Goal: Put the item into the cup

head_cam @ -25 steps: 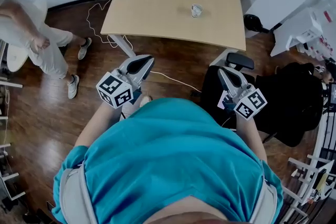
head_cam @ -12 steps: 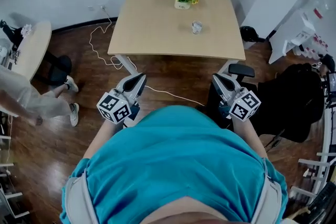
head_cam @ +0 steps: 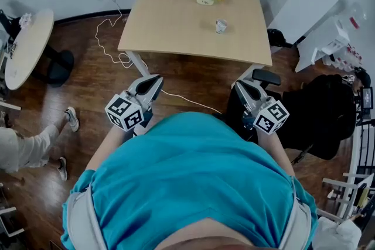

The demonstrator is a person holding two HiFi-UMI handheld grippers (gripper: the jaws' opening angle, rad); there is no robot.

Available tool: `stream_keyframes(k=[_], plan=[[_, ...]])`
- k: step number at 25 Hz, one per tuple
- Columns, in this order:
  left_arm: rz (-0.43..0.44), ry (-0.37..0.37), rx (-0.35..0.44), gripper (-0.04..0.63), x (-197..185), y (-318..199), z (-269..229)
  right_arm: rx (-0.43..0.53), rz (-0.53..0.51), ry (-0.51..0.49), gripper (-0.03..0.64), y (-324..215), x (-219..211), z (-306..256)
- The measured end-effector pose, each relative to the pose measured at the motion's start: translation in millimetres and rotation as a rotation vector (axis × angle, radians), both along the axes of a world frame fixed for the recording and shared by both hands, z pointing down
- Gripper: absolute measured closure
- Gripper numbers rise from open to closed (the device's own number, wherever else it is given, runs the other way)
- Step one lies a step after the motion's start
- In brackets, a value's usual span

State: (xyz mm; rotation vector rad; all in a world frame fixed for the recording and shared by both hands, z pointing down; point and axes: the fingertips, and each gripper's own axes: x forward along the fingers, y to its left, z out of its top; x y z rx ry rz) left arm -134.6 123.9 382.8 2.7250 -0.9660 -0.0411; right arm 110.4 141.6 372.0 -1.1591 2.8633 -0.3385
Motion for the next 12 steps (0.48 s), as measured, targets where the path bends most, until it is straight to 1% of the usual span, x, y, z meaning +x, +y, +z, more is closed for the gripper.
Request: stream_keyframes(k=[4,12], plan=[[-0.009,0.006,-0.001,0.594,1.1,1.8,-2.8,0.01,-0.005,0.011,0.617,2.0,1.4,-3.2],[-0.002,-0.006,0.005,0.594,3.0,5.2,-3.9,0.012,-0.001,0.008,0.617,3.6,6.1,-4.2]])
